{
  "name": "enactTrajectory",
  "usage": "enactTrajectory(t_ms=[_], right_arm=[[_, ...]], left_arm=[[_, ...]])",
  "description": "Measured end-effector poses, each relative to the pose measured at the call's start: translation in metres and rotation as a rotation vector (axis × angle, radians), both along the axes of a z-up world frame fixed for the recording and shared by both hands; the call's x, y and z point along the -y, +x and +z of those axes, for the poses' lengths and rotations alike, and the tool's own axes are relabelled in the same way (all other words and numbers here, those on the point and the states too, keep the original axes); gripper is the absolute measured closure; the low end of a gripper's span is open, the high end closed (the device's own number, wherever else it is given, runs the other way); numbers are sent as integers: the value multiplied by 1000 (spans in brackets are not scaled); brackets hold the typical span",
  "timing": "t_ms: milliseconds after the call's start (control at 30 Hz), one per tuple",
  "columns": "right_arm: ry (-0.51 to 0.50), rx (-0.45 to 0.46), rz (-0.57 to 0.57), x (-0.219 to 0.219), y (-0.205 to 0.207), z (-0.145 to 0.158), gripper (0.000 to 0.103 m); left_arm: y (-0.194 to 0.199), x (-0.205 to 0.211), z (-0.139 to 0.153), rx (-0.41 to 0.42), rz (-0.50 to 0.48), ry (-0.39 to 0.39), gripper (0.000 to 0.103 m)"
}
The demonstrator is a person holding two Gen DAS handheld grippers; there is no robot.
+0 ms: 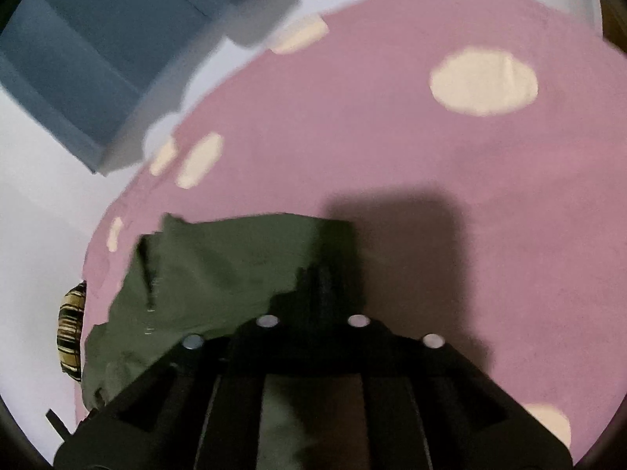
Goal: Fold small clothes
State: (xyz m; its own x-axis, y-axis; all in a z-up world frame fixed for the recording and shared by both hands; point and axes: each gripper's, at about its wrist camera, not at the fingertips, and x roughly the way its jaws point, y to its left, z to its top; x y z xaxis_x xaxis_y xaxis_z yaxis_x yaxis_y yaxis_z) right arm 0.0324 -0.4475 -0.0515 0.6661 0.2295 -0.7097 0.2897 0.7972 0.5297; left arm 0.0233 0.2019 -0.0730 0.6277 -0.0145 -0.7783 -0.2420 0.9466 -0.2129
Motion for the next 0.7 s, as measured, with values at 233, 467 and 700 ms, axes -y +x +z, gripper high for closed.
enactTrajectory(t_ms=[233, 467, 700], right_arm=[[75, 130, 258, -109, -34, 42, 53], [115, 8, 466, -198, -27, -2, 53], [116, -21, 485, -211, -25, -25, 50]], left_arm=[[-13, -15, 9, 29, 10, -35, 24], [-39, -63, 22, 64, 90, -79, 24], [-63, -168, 25, 107, 279, -165, 24]])
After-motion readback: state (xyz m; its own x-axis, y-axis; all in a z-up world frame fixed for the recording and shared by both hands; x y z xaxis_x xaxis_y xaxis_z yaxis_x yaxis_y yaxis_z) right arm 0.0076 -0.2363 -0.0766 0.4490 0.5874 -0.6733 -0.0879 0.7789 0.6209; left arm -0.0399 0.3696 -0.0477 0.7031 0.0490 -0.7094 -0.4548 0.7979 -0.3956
